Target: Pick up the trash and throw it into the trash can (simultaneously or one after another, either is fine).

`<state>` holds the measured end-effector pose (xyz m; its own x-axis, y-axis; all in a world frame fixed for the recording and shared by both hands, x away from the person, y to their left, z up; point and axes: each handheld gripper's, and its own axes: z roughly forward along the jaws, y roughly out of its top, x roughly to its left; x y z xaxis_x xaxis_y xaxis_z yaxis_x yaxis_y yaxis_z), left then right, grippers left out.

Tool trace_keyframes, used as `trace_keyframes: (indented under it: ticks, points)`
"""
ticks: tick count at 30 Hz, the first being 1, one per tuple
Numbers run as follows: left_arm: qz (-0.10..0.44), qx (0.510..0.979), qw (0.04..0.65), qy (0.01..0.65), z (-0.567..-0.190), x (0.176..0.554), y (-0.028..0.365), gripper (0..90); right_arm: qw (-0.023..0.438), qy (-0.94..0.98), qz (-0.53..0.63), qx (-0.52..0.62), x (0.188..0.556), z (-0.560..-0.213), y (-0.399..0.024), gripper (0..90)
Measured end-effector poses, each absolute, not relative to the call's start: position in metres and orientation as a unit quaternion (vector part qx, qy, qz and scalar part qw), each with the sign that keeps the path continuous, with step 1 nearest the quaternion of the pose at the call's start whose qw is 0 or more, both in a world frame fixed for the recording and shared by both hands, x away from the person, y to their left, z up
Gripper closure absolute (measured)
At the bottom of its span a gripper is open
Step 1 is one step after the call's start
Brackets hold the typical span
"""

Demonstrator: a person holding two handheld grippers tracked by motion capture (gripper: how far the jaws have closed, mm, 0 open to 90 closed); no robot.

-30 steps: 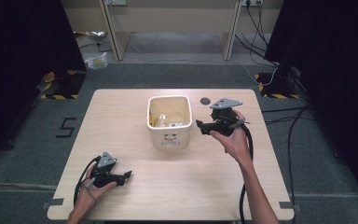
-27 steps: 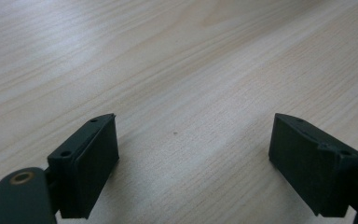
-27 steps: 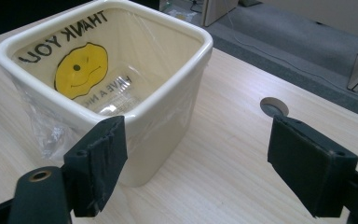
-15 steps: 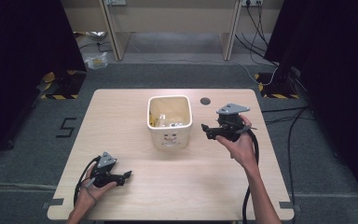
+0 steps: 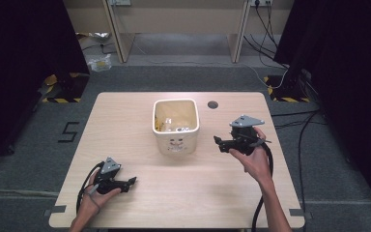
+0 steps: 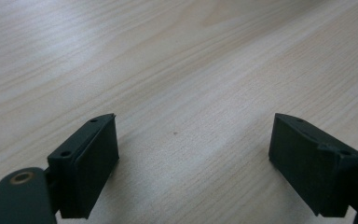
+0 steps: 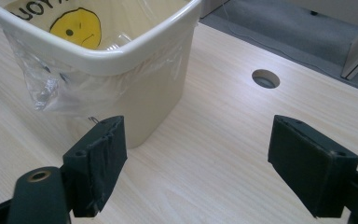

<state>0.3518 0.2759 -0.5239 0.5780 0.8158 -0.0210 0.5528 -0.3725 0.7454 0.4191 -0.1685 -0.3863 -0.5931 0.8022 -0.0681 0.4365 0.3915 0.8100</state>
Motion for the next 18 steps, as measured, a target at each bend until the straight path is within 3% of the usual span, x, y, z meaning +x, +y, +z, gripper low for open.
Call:
trace_keyframes:
  ticks: [18]
  points:
    - [0.179,0.809,0.367,0.423,-0.524,0.352,0.276,14.6,0.235,0.796,0.400,0.388,0.401,-0.400,-0.176,19.5]
